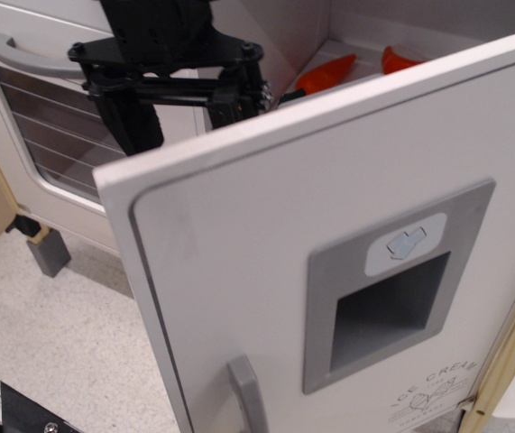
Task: Open fridge
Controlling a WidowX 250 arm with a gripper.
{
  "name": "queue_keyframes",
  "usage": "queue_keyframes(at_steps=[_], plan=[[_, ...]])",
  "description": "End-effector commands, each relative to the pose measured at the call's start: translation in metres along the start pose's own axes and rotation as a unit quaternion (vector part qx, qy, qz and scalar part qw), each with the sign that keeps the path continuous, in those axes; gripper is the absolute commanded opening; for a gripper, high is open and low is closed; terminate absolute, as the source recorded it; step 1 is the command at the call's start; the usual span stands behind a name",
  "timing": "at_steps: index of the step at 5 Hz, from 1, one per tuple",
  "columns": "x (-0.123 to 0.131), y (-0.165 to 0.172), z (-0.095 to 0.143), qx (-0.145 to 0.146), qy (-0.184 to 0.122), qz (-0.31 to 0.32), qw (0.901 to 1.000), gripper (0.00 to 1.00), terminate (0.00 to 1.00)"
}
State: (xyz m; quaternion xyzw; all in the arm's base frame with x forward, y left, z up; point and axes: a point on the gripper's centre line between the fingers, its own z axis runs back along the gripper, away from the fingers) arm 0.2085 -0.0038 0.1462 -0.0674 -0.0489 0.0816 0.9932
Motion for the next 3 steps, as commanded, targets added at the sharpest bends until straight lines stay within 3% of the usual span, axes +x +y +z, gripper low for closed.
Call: queue_keyframes(at_steps=[1, 2, 3], plan=[[-0.0187, -0.0020, 0.0085, 0.011, -0.004, -0.052, 0.9986, 1.00, 0.00], [-0.0187, -0.0020, 0.0085, 0.011, -0.004, -0.052, 0.9986, 1.00, 0.00], [-0.0187, -0.0020, 0.0085, 0.011, -0.004, -0.052, 0.9986, 1.00, 1.00]])
